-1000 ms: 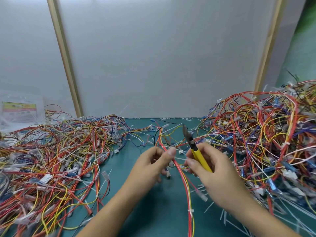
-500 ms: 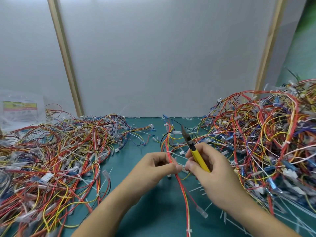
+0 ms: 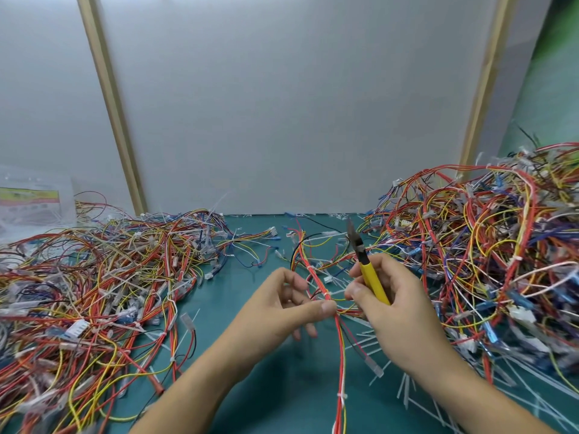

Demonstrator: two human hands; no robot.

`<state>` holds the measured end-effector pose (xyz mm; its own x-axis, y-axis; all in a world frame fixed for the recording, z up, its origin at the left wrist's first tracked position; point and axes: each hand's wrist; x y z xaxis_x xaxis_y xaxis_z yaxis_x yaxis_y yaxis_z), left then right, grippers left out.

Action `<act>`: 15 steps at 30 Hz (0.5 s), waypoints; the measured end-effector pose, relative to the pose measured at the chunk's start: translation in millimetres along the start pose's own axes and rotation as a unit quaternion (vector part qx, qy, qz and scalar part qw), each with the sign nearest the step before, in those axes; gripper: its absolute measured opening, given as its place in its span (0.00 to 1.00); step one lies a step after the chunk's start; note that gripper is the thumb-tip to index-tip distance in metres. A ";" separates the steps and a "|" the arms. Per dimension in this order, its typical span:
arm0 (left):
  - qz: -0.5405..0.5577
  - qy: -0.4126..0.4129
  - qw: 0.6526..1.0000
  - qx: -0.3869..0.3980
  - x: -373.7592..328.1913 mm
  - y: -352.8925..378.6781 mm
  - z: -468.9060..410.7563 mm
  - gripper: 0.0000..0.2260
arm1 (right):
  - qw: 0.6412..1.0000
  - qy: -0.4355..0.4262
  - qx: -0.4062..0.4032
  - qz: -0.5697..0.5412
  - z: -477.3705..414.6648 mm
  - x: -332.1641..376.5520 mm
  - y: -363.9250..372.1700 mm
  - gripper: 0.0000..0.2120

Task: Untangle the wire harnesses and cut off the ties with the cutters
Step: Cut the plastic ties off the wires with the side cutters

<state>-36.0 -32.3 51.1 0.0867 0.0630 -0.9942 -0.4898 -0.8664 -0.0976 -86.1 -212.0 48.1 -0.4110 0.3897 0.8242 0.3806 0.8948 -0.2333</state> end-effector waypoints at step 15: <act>0.090 0.109 0.979 -0.149 -6.0 -11.9 -5.5 0.06 | 0.998 -0.034 0.046 0.022 -0.8 20.9 -10.0 0.12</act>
<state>-25.9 -25.1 58.5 0.2207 -0.1826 -0.9581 -0.2419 -0.9619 0.1276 -97.9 -212.9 68.0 -0.4523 0.4399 0.7758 0.3229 0.8916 -0.3173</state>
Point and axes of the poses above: each hand's wrist, its own z-axis away from the middle knuckle, its own y-axis out of the palm, x = y × z, and after that the axes turned 4 degrees about -y, right-handed
